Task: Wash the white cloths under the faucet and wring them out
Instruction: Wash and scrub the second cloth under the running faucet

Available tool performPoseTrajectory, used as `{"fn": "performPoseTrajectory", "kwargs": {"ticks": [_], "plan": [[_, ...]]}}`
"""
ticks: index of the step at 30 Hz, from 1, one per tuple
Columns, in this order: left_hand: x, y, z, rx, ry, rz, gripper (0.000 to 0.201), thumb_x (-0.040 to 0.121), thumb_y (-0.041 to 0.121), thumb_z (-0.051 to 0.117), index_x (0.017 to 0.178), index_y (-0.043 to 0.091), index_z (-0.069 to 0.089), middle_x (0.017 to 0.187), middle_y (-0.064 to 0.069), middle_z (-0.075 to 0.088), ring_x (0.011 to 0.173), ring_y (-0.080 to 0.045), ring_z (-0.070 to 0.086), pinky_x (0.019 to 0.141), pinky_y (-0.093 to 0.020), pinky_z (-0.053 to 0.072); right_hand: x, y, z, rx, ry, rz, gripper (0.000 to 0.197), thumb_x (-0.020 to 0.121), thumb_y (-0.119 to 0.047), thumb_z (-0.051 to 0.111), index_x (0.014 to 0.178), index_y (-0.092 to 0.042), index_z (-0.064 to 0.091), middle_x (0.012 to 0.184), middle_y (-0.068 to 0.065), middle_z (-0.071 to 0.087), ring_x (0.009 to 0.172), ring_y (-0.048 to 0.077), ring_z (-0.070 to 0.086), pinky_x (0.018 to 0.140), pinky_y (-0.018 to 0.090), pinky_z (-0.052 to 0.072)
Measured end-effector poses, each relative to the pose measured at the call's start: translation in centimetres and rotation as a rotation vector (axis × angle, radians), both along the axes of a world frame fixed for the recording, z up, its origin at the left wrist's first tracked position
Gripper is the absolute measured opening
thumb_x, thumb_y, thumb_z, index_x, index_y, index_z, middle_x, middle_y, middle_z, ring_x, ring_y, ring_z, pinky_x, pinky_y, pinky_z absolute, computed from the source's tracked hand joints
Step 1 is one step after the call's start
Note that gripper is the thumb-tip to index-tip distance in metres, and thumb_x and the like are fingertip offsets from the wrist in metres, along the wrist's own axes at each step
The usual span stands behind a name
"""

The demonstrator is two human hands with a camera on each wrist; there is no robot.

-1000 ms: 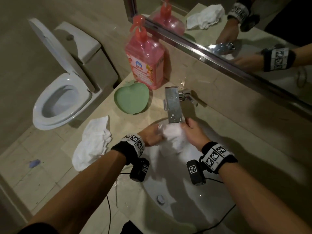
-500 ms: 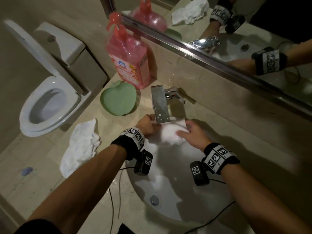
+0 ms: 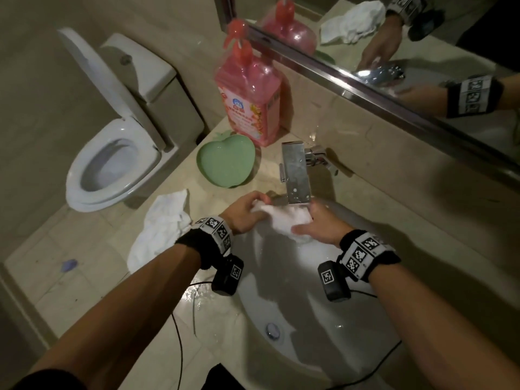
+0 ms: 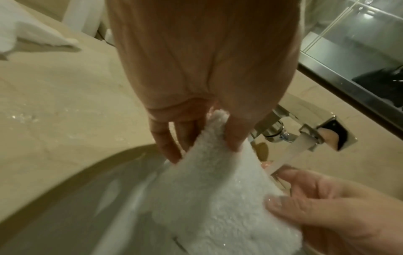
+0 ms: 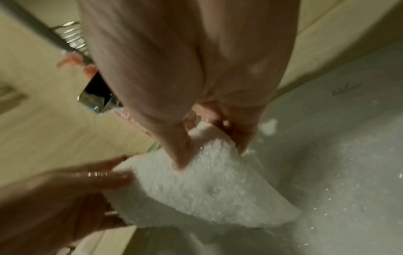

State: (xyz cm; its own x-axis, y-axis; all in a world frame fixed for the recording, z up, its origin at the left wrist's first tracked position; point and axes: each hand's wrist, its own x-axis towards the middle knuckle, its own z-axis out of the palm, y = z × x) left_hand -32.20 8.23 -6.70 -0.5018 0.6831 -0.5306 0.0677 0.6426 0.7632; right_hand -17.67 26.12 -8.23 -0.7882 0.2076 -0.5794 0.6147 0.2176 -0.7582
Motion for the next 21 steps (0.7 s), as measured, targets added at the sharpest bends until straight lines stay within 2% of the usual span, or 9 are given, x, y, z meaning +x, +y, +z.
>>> {"fn": "performPoseTrajectory", "kwargs": {"ticks": [3,6,7,9,12,14,15,18,21], "plan": [[0.3,0.5,-0.2,-0.075,0.078,0.054,0.030,0.091,0.032,0.066,0.115,0.023,0.050,0.101,-0.018,0.068,0.080,-0.031,0.065,0.078,-0.045,0.056,0.6,0.4,0.0,0.197,0.050,-0.070,0.044,0.086,-0.024,0.078,0.127,-0.015,0.063,0.124,0.002,0.068,0.117,0.022,0.062,0.103,0.040,0.049],[0.8,2.1,-0.5,-0.276,0.164,0.130,0.029,0.091,0.044,0.061,0.110,0.023,0.053,0.108,-0.008,0.065,0.091,-0.031,0.066,0.083,-0.038,0.055,1.5,1.0,0.1,0.112,0.133,-0.280,0.021,0.088,-0.029,0.078,0.106,-0.020,0.069,0.116,-0.004,0.071,0.106,0.015,0.066,0.097,0.039,0.052],[1.0,2.8,-0.5,-0.310,0.179,0.110,0.025,0.093,0.042,0.058,0.108,0.022,0.056,0.109,-0.007,0.064,0.093,-0.031,0.066,0.085,-0.037,0.055,1.7,1.2,0.3,0.101,0.138,-0.318,0.015,0.090,-0.030,0.076,0.102,-0.022,0.071,0.116,-0.005,0.071,0.102,0.011,0.066,0.094,0.036,0.053],[1.5,4.2,-0.6,-0.292,0.172,0.050,0.019,0.096,0.035,0.054,0.106,0.021,0.061,0.109,-0.008,0.065,0.096,-0.030,0.065,0.082,-0.032,0.053,2.2,1.5,0.5,0.135,0.115,-0.377,0.024,0.094,-0.038,0.070,0.111,-0.021,0.071,0.117,-0.004,0.068,0.100,0.012,0.065,0.087,0.032,0.053],[2.7,5.6,-0.4,-0.037,-0.040,0.069,0.018,0.089,0.015,0.068,0.107,0.013,0.068,0.095,-0.001,0.070,0.087,-0.017,0.067,0.069,-0.022,0.052,3.2,2.5,0.7,0.179,0.077,-0.460,0.032,0.097,-0.046,0.062,0.117,-0.021,0.067,0.105,-0.008,0.066,0.090,0.010,0.062,0.073,0.028,0.049],[3.1,6.2,-0.1,0.073,-0.117,0.054,0.037,0.079,0.005,0.078,0.115,0.008,0.067,0.094,0.005,0.070,0.083,-0.007,0.067,0.069,-0.017,0.055,4.1,3.1,0.6,0.132,0.080,-0.470,0.022,0.097,-0.039,0.065,0.113,-0.025,0.067,0.106,-0.007,0.066,0.094,0.012,0.063,0.078,0.032,0.052],[3.1,6.4,-0.1,0.062,-0.066,0.022,0.040,0.078,0.006,0.079,0.116,0.008,0.066,0.096,0.005,0.069,0.086,-0.009,0.066,0.073,-0.020,0.056,4.5,3.4,0.7,0.109,0.084,-0.453,0.017,0.096,-0.031,0.067,0.112,-0.026,0.067,0.111,-0.004,0.066,0.099,0.016,0.064,0.082,0.035,0.054],[2.7,6.4,0.0,-0.020,0.237,-0.038,0.031,0.084,0.018,0.073,0.115,0.014,0.068,0.099,0.000,0.068,0.093,-0.018,0.064,0.078,-0.023,0.048,5.2,3.6,0.5,0.050,0.092,-0.405,0.034,0.092,-0.007,0.069,0.118,-0.028,0.064,0.122,0.007,0.064,0.107,0.027,0.064,0.092,0.045,0.056],[2.0,5.7,-0.1,0.028,0.289,-0.031,0.025,0.093,0.015,0.061,0.117,0.014,0.065,0.109,-0.003,0.070,0.101,-0.022,0.065,0.084,-0.024,0.048,5.1,3.1,-0.1,0.065,0.091,-0.423,0.036,0.096,-0.012,0.067,0.126,-0.030,0.063,0.124,0.002,0.064,0.109,0.023,0.063,0.090,0.041,0.054]]}}
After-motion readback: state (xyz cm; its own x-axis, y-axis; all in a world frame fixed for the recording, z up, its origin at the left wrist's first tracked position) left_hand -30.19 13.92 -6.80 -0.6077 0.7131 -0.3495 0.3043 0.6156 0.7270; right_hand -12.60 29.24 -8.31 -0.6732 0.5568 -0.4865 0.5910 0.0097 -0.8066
